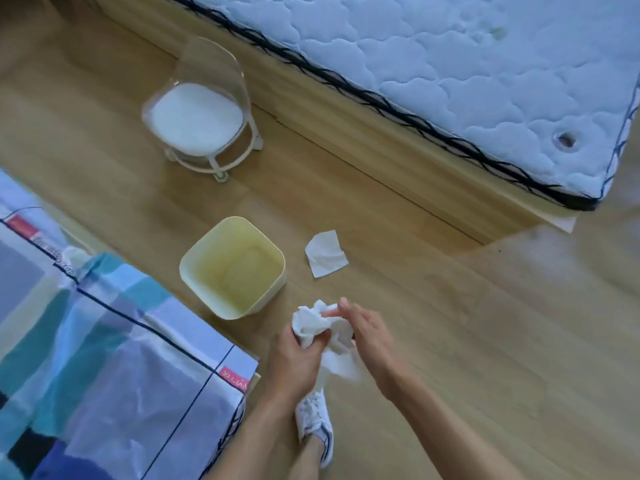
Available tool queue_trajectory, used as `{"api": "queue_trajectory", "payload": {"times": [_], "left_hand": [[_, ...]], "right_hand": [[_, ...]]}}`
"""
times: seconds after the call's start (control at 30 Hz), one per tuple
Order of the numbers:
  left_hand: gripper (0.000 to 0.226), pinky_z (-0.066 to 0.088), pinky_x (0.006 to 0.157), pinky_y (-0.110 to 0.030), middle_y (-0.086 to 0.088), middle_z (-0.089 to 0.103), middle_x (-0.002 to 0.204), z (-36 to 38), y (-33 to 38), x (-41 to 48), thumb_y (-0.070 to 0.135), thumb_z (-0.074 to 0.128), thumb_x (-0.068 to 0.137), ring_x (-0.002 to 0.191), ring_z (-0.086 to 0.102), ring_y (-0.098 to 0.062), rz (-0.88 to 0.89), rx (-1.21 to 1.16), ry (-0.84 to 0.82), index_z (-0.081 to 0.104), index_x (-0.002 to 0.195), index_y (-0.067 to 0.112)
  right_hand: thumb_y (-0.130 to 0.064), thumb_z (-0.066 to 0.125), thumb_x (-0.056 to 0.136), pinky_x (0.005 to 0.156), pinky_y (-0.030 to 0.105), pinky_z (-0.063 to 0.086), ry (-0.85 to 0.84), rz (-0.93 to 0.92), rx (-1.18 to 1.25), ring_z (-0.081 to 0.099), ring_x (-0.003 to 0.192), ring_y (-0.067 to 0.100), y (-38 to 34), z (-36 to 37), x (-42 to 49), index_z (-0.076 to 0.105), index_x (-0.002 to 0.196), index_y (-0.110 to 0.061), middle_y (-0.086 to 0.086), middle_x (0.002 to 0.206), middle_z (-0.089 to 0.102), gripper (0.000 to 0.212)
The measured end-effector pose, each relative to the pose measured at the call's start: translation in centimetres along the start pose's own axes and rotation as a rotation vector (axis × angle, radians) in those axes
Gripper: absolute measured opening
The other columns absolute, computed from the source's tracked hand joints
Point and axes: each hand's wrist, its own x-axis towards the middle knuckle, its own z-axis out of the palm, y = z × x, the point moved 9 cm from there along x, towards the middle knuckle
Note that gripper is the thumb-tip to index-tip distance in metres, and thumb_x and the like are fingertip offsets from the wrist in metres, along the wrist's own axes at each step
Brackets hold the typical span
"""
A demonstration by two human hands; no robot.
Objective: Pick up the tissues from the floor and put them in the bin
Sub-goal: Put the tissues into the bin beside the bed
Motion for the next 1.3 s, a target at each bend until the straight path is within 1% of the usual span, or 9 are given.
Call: {"api": "queue_trajectory", "payload": {"times": [0.17,0.33,0.5,0.63,0.77,0.9,1.07,1.17,1.3], "left_hand": [[0.021,0.056,0.075,-0.037,0.002,0.076,0.09,-0.5,0.9,6.8,0.03,0.077,0.082,0.086,0.071,-0.019,-0.123,-0.01,0.137,0.068,0.093,0.015],[0.023,0.043,0.071,-0.026,0.012,0.062,0.08,0.2,0.9,13.4,0.018,0.077,0.08,0.08,0.059,-0.017,-0.103,0.114,0.221,0.057,0.082,0.028],[0.031,0.041,0.059,-0.001,0.016,0.06,0.066,2.3,-3.8,19.0,0.01,0.073,0.081,0.072,0.058,0.01,-0.142,0.143,0.291,0.053,0.069,0.031],[0.025,0.043,0.057,-0.01,0.006,0.062,0.061,6.0,-8.8,20.3,0.014,0.074,0.08,0.072,0.058,0.002,-0.241,0.139,0.284,0.055,0.067,0.025],[0.022,0.043,0.057,-0.018,0.008,0.066,0.072,8.6,-10.9,20.8,0.016,0.074,0.08,0.072,0.06,-0.01,-0.308,0.078,0.269,0.056,0.069,0.024],[0.02,0.043,0.058,-0.011,0.018,0.068,0.078,8.2,-8.0,19.5,0.02,0.077,0.079,0.077,0.062,-0.003,-0.35,0.011,0.32,0.059,0.073,0.027],[0.015,0.051,0.075,-0.016,0.01,0.074,0.087,2.4,-1.9,18.2,0.021,0.077,0.082,0.087,0.069,-0.007,-0.367,-0.208,0.58,0.068,0.093,0.022],[0.02,0.055,0.092,-0.041,0.004,0.076,0.1,-2.7,0.7,17.8,0.021,0.075,0.084,0.097,0.071,-0.016,-0.339,-0.334,0.732,0.068,0.102,0.019],[0.031,0.059,0.087,-0.047,0.0,0.078,0.1,-7.0,1.4,18.0,0.034,0.072,0.078,0.093,0.074,-0.02,-0.315,-0.599,0.743,0.069,0.106,0.019]], "right_hand": [[-0.033,0.054,0.098,0.065,0.03,0.045,0.121,-0.013,-0.164,0.057,0.066,0.016,-1.4,-2.9,11.0,0.067,0.079,0.0,0.004,0.072,0.066,0.04],[-0.025,0.062,0.086,0.062,0.029,0.039,0.083,0.013,-0.838,0.052,0.07,0.021,2.2,-6.0,24.7,0.067,0.079,0.0,0.003,0.07,0.059,0.027],[-0.032,0.063,0.09,0.104,0.039,0.045,-0.208,0.034,-1.428,0.042,0.137,0.028,10.3,-5.1,38.7,0.066,0.119,-0.022,0.009,0.157,0.028,0.031],[-0.029,0.062,0.09,0.117,0.046,0.026,-0.363,-0.086,-1.77,0.011,0.151,0.03,16.0,-4.0,45.7,0.064,0.126,-0.025,0.01,0.164,0.01,0.036],[-0.025,0.065,0.082,0.111,0.045,0.032,-0.4,-0.296,-1.962,0.031,0.139,0.03,17.4,-3.4,47.5,0.059,0.128,-0.014,0.009,0.15,0.031,0.047],[-0.029,0.066,0.087,0.098,0.04,0.043,-0.387,-0.195,-1.603,0.056,0.116,0.029,12.0,-3.9,44.7,0.061,0.128,-0.01,0.008,0.131,0.056,0.046],[-0.028,0.063,0.086,0.064,0.024,0.047,-0.224,-0.409,-0.924,0.061,0.07,0.008,-3.9,-1.1,34.6,0.074,0.08,-0.018,-0.013,0.076,0.068,0.016],[-0.024,0.066,0.084,0.06,0.011,0.04,-0.36,-0.311,-0.608,0.059,0.061,0.0,-8.6,3.2,28.9,0.07,0.076,-0.018,-0.017,0.068,0.068,0.011],[-0.01,0.068,0.079,0.06,0.037,0.051,-0.507,-0.159,-0.43,0.065,0.066,0.015,-9.2,9.4,25.6,0.055,0.102,-0.017,-0.007,0.076,0.072,0.027]]}}
